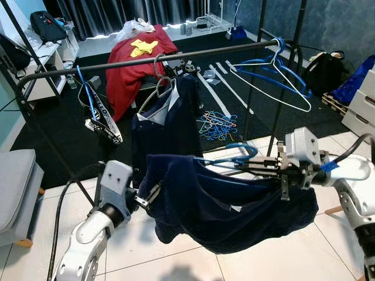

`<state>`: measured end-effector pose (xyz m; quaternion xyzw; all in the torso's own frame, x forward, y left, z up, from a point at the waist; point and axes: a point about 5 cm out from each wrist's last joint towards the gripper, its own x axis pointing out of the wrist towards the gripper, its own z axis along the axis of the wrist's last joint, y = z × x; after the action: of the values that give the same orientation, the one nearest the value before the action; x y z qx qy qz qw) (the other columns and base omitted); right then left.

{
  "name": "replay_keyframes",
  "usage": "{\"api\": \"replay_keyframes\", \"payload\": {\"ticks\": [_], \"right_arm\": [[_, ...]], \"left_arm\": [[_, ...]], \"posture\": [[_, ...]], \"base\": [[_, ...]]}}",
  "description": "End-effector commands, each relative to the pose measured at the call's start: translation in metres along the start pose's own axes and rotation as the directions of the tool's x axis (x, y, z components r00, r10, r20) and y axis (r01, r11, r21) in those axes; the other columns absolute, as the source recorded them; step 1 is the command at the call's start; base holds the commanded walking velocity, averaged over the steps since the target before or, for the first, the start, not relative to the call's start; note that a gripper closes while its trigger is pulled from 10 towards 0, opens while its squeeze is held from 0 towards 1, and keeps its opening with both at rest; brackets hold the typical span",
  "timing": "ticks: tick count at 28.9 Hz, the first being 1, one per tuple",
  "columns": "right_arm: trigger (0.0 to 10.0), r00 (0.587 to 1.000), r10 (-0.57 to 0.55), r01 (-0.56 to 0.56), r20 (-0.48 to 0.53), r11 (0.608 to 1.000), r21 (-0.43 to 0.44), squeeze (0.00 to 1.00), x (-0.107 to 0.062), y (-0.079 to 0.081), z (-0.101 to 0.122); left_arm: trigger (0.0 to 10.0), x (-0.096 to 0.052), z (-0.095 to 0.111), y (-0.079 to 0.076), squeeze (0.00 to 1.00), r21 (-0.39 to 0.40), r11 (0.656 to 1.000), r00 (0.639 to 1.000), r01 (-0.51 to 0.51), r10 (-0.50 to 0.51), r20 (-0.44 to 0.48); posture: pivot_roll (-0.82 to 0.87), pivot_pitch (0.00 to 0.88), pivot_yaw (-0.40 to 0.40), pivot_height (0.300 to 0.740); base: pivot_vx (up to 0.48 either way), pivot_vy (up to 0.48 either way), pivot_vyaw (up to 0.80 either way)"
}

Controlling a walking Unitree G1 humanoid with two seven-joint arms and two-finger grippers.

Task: Hang hanger

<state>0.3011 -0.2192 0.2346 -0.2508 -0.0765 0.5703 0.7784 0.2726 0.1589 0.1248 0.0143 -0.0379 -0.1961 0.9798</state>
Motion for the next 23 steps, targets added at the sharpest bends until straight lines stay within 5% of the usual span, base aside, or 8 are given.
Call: {"api": "replay_keyframes", "payload": {"ticks": [1,7,8,9,10,13,23], "right_arm": [[10.0,0.999,-0.002,0.002,0.036,1.000,-0.011,0.00,0.001,-0.002,0.004],[10.0,0.999,0.001,-0.001,0.038,1.000,-0.010,0.00,0.002,-0.001,0.003],[10.0,0.999,0.002,-0.002,0.039,1.000,-0.008,0.00,0.002,-0.001,0.003],[10.0,0.999,0.002,-0.002,0.039,1.000,-0.008,0.00,0.002,-0.001,0.003],[10.0,0.999,0.002,-0.001,0.038,1.000,-0.007,0.00,0.002,-0.001,0.003],[10.0,1.000,-0.005,0.005,0.030,1.000,-0.004,0.00,0.000,-0.002,0.002],[10.0,1.000,-0.006,0.006,0.027,1.000,0.000,0.00,0.001,-0.003,0.001]], "left_arm": [[10.0,-0.003,-0.004,0.000,0.00,-0.024,1.000,1.000,-0.012,0.011,-0.015],[9.8,-0.002,-0.009,-0.004,0.00,-0.037,0.999,1.000,-0.004,0.003,-0.018],[5.6,0.000,-0.010,-0.008,0.00,-0.055,0.998,1.000,0.022,-0.023,-0.016],[5.6,0.000,-0.010,-0.008,0.00,-0.055,0.998,1.000,0.022,-0.023,-0.016],[10.0,0.000,-0.009,-0.013,0.00,-0.080,0.995,0.998,0.057,-0.058,-0.002],[10.0,-0.007,-0.004,-0.024,0.00,-0.159,0.971,0.984,0.177,-0.172,0.048],[10.0,-0.014,-0.005,-0.032,0.00,-0.206,0.940,0.962,0.272,-0.268,0.045]], "posture": [[-0.08,0.056,0.069,0.740],[-0.08,0.056,0.070,0.740],[-0.08,0.058,0.075,0.740],[-0.08,0.058,0.075,0.740],[-0.08,0.060,0.076,0.740],[-0.08,0.060,0.073,0.740],[-0.08,0.060,0.068,0.740]], "base": [[0.000,0.000,0.00],[0.000,0.000,0.00],[0.000,0.000,0.00],[0.000,0.000,0.00],[0.000,0.000,0.00],[0.000,0.000,0.00],[0.000,0.000,0.00]]}}
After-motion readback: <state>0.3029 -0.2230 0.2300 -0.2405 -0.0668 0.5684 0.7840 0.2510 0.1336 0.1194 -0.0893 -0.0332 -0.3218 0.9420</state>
